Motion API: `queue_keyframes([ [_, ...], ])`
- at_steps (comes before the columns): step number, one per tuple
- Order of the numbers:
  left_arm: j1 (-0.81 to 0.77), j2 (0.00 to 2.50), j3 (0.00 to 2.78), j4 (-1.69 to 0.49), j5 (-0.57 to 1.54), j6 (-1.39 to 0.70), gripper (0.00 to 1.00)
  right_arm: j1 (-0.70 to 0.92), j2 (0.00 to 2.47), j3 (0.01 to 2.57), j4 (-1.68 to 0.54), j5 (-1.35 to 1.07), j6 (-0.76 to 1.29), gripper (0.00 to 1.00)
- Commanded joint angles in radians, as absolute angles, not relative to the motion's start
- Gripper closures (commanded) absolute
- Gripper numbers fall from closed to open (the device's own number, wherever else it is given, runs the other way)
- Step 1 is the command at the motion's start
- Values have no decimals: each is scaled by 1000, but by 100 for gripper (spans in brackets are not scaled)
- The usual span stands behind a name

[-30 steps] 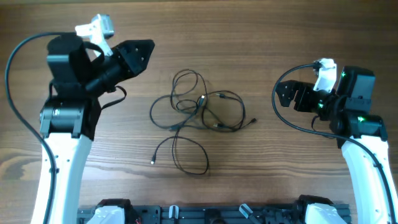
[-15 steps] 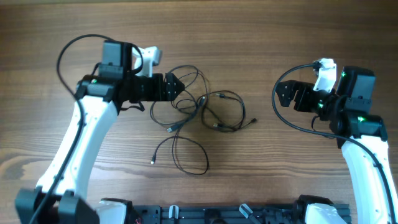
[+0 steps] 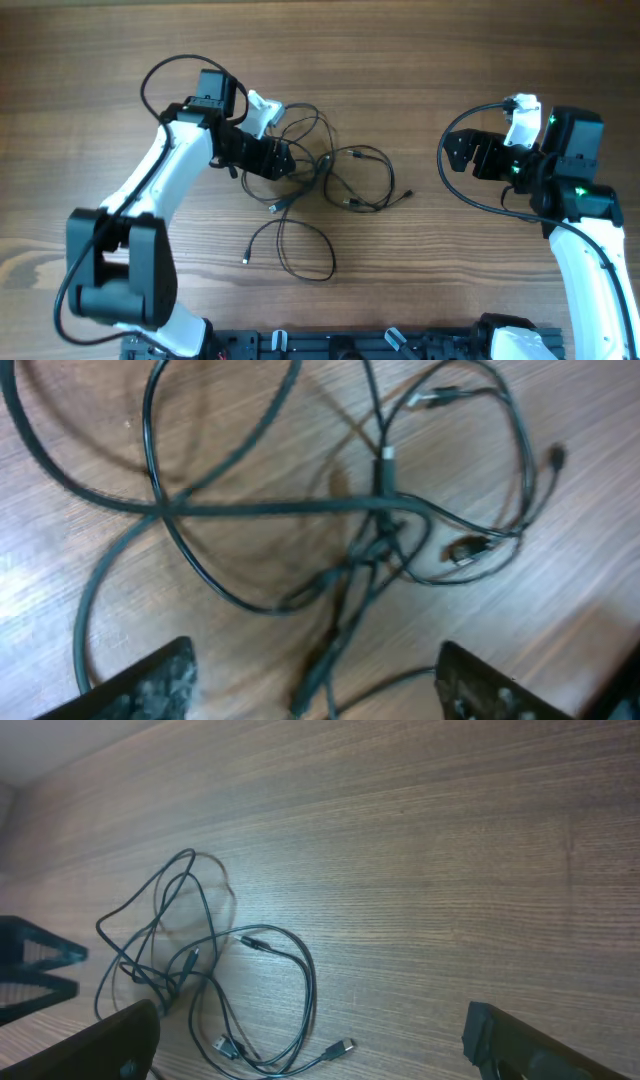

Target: Untangle cables

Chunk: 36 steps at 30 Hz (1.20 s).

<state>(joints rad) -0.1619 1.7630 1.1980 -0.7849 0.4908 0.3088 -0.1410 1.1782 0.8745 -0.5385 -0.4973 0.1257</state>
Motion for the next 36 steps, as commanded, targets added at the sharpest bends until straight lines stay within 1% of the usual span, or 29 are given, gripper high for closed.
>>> queue_keyframes([
  [1, -190, 1807, 1203, -731, 486, 359, 26, -143, 1182, 876, -534, -514, 105, 0],
  [3, -224, 1818, 1203, -690, 485, 390, 26, -143, 1182, 876, -535, -514, 105, 0],
  [8, -305, 1820, 1203, -605, 467, 390, 27, -143, 1182, 876, -537, -514, 107, 0],
  [13, -310, 1829, 1192, -610, 345, 390, 29, -143, 1182, 876, -537, -514, 106, 0],
  [15, -310, 1829, 1184, -609, 339, 390, 31, -143, 1182, 876, -537, -514, 107, 0],
  [17, -310, 1829, 1182, -609, 339, 390, 37, -143, 1182, 876, -537, -514, 107, 0],
  [27, -310, 1829, 1131, -597, 339, 420, 37, -143, 1182, 876, -537, -514, 107, 0],
  [28, -310, 1829, 1127, -588, 339, 419, 44, -143, 1182, 876, -537, -514, 107, 0],
  [29, -310, 1829, 1127, -577, 339, 419, 53, -143, 1182, 876, -536, -514, 107, 0],
  [31, -310, 1829, 1127, -559, 340, 412, 79, -143, 1182, 876, -538, -515, 107, 0],
  [32, -310, 1829, 1127, -557, 339, 412, 81, -143, 1182, 876, -540, -515, 107, 0],
  [34, -310, 1829, 1126, -557, 339, 412, 96, -143, 1182, 876, -546, -514, 107, 0],
  [36, -311, 1829, 1126, -557, 340, 412, 96, -143, 1182, 876, -547, -515, 107, 1],
])
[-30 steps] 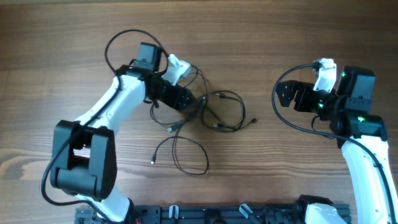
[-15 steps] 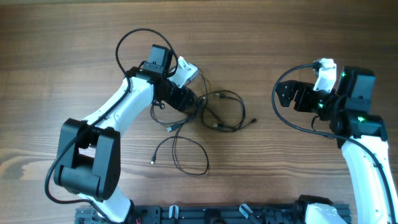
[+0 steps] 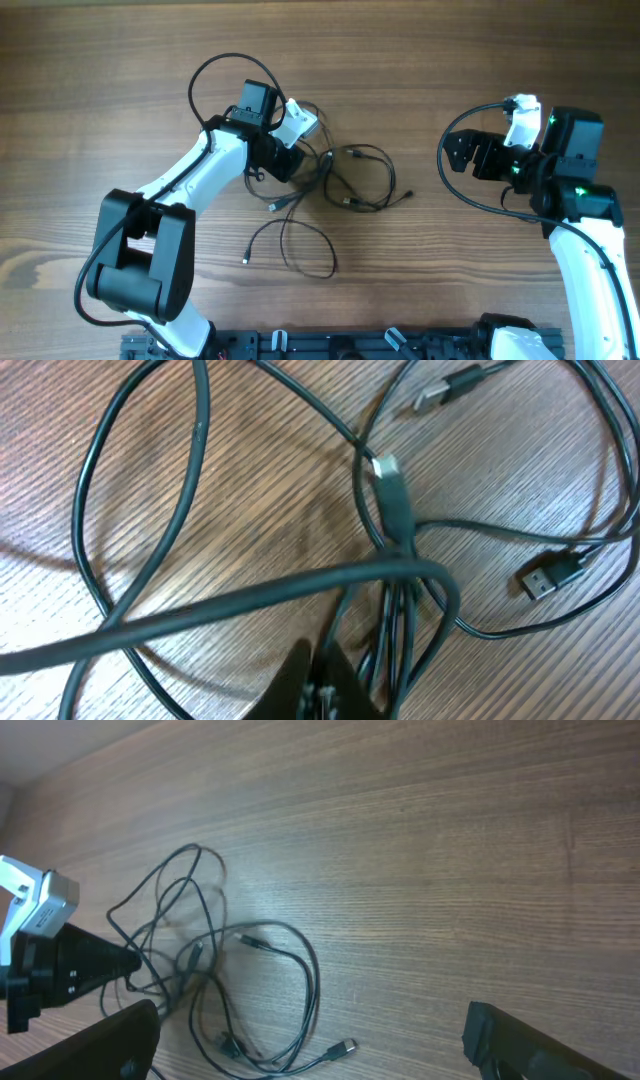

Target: Untangle cables

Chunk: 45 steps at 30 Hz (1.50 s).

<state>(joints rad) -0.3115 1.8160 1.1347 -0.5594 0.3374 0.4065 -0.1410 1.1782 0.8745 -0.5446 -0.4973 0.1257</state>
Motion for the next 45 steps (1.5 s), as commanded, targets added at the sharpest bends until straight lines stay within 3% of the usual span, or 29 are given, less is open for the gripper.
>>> queue_keyframes([
  [1, -311, 1829, 1126, -559, 340, 412, 96, -143, 1182, 876, -548, -515, 107, 0],
  [7, -311, 1797, 1129, -563, 486, 348, 96, -143, 1182, 876, -559, -583, 102, 0],
  [11, -311, 1673, 1173, -559, 645, 220, 96, -143, 1182, 876, -558, -819, -45, 0],
  [17, -317, 1451, 1186, -414, 927, 200, 96, -143, 1180, 876, -558, -901, -84, 0],
  [27, -530, 1370, 1186, -279, 851, 163, 96, -143, 1180, 876, -466, -1175, -105, 0],
  [31, -561, 1370, 1186, -221, 845, 141, 96, -143, 1180, 876, -461, -1185, -105, 0],
  [36, -568, 1370, 1186, -191, 684, 15, 96, -143, 1180, 876, -459, -1212, -105, 0],
  [45, -650, 1371, 1186, -100, 678, -68, 96, -143, 1180, 876, -418, -1231, -77, 0],
])
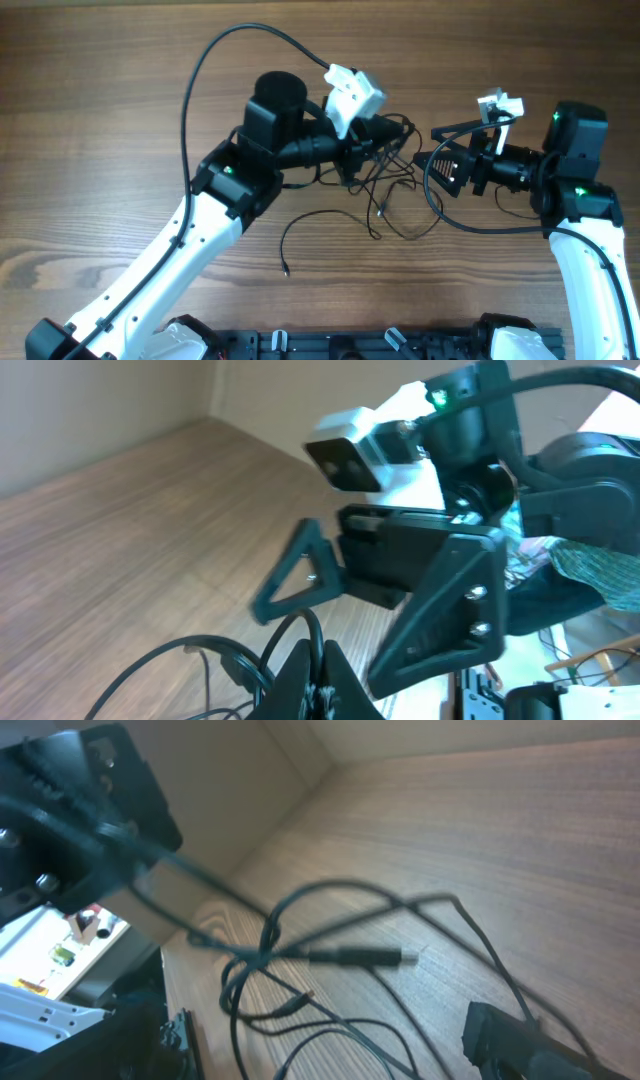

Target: Untangle cables

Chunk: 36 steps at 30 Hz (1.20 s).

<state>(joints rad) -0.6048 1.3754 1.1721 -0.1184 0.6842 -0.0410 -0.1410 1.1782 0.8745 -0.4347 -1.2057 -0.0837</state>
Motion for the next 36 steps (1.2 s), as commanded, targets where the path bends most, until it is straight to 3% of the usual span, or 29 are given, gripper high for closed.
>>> queue_keyframes([
  [1, -669, 1371, 1186, -101, 669, -68, 96, -143, 1180, 876, -407, -1207, -47, 0],
  [7, -723, 1370, 1186, -92, 665, -69, 96, -143, 1180, 876, -376, -821, 181, 0],
  [13, -722, 1319, 1186, -81, 694, -69, 96, -143, 1180, 876, -440, -567, 247, 0],
  [30, -512, 1122, 1186, -113, 620, -68, 96, -143, 1180, 876, -492, -517, 236, 0],
  [31, -512, 1127, 1186, -131, 603, -68, 93, -143, 1180, 876, -492, -517, 236, 0],
  [33, -512, 1153, 1186, -205, 539, -68, 71, -143, 1180, 876, -492, -517, 236, 0],
  [35, -512, 1193, 1186, -287, 497, -68, 64, -143, 1180, 876, -492, -517, 236, 0],
  [36, -512, 1219, 1186, -326, 490, -68, 51, -143, 1180, 876, -492, -517, 236, 0],
])
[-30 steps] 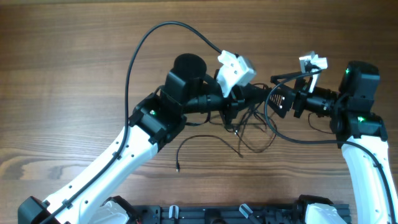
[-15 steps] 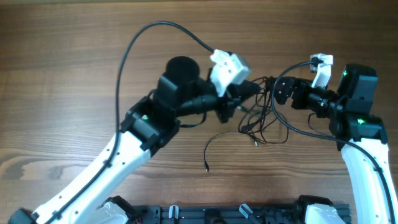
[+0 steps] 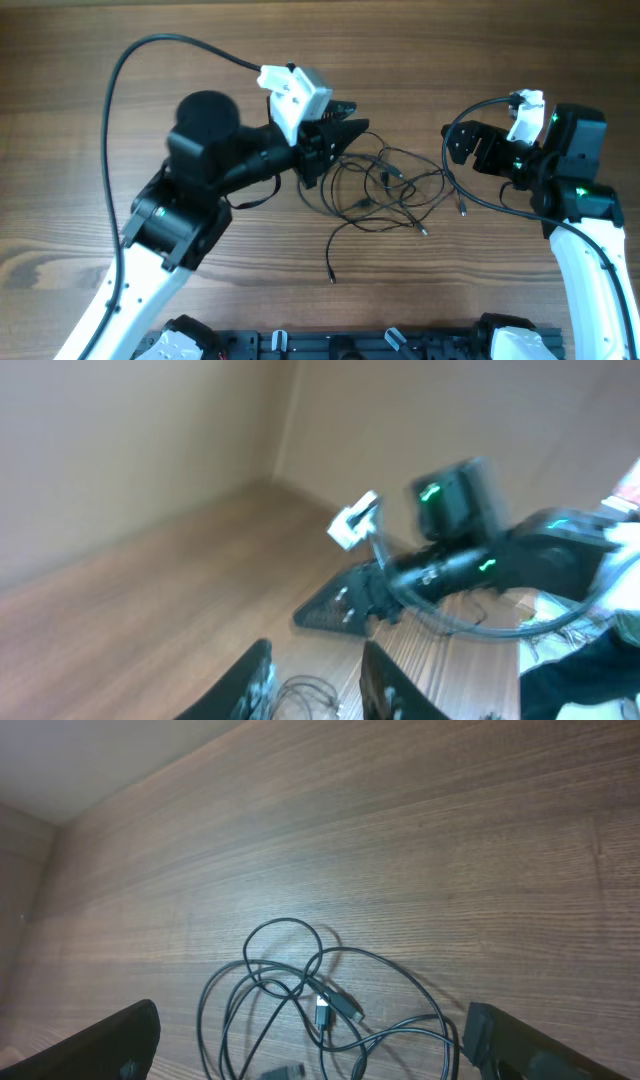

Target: Untangle cables

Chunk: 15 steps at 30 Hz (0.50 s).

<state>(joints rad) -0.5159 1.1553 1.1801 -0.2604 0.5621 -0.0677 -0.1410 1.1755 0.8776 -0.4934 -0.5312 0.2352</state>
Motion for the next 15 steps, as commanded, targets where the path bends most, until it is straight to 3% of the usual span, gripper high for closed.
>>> queue_keyframes([
  [1, -512, 1243, 1186, -351, 487, -68, 45, -143, 1180, 876, -492, -517, 236, 0],
  [5, -512, 1389, 1186, -425, 419, -67, 33, -143, 1180, 876, -492, -517, 237, 0],
  [10, -513, 1560, 1185, -441, 418, 49, 32, -143, 1180, 876, -494, -517, 236, 0],
  [15, -513, 1699, 1185, -492, 410, 265, 12, -143, 1180, 876, -494, -517, 235, 0],
])
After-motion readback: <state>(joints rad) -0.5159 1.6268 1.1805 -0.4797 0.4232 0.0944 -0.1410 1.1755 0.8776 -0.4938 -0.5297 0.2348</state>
